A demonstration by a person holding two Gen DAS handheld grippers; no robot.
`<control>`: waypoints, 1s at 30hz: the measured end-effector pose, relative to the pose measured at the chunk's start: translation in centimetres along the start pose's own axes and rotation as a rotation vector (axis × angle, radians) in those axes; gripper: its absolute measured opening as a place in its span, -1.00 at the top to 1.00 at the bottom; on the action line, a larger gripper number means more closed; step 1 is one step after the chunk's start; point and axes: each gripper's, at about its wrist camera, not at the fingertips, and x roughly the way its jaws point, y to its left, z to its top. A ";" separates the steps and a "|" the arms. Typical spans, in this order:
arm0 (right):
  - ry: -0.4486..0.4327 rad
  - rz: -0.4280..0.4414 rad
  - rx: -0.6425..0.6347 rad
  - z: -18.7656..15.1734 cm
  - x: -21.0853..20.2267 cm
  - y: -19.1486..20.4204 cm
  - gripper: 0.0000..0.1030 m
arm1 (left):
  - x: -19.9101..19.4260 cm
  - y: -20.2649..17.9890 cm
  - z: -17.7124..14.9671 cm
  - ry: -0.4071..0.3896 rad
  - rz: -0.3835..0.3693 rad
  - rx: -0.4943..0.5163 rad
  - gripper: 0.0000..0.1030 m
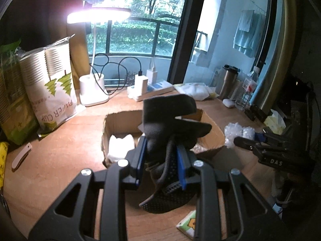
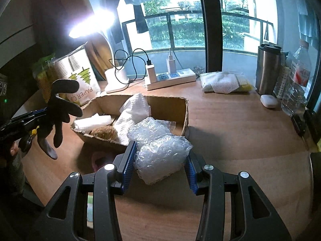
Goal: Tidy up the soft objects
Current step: 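Carry the sock and bubble wrap over the box, right gripper releasing the wrap inside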
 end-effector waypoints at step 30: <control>0.070 -0.062 0.032 2.5 5.5 -0.2 -0.26 | 3.4 2.4 0.9 0.028 -0.045 -0.046 0.44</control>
